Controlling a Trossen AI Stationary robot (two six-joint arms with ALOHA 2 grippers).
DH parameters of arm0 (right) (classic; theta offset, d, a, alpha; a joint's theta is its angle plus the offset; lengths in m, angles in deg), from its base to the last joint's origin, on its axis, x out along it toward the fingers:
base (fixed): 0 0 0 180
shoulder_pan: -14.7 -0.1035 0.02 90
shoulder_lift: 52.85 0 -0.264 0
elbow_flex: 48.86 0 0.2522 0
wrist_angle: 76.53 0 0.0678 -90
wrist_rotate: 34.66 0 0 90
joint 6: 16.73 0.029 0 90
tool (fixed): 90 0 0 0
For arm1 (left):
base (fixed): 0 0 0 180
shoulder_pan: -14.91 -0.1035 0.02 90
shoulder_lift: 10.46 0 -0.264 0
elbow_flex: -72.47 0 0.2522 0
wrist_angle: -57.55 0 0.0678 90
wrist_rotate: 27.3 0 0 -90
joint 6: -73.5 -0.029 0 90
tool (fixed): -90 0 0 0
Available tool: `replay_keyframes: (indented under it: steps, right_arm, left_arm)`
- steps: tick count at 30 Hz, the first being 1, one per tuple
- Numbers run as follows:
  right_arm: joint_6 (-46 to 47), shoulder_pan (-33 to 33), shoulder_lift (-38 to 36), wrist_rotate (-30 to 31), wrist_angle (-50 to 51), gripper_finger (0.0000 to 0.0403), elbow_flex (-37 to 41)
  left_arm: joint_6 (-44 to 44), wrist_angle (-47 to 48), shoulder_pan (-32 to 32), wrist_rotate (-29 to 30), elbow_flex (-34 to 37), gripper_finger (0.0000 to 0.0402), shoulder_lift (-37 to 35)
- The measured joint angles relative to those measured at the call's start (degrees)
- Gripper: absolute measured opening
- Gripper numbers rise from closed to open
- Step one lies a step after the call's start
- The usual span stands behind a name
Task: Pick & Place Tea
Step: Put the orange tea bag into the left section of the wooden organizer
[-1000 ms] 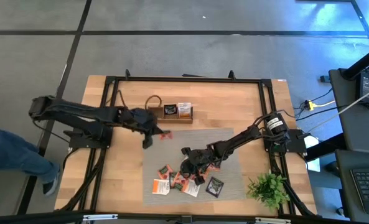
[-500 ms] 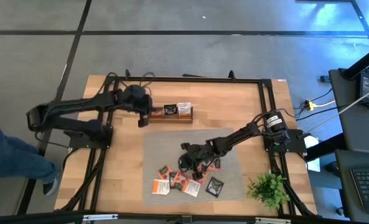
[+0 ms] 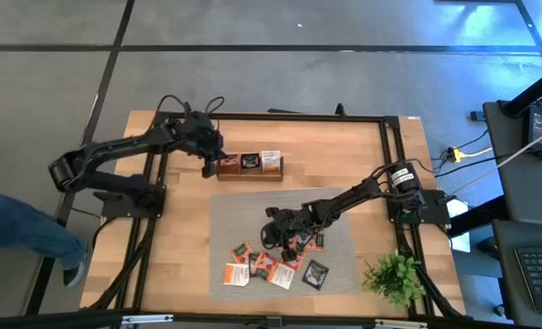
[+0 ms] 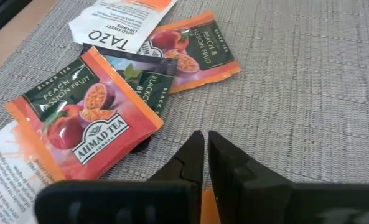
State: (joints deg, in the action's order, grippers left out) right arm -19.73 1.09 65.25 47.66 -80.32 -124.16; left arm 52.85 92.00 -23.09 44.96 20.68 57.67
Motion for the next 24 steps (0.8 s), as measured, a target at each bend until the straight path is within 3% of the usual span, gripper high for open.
replay_keyframes:
  steps: [13, 24]
  right_arm:
    - [0.7, 0.7, 0.0, 0.0, 1.9, 0.0026, 0.0]
    - [1.0, 1.0, 0.0, 0.0, 2.5, 0.0026, 0.0]
  left_arm:
    - [0.8, -4.2, -3.9, 0.2, 0.0, 0.0003, 8.6]
    - [3.0, -5.2, -4.5, 0.3, 0.0, 0.0013, 9.7]
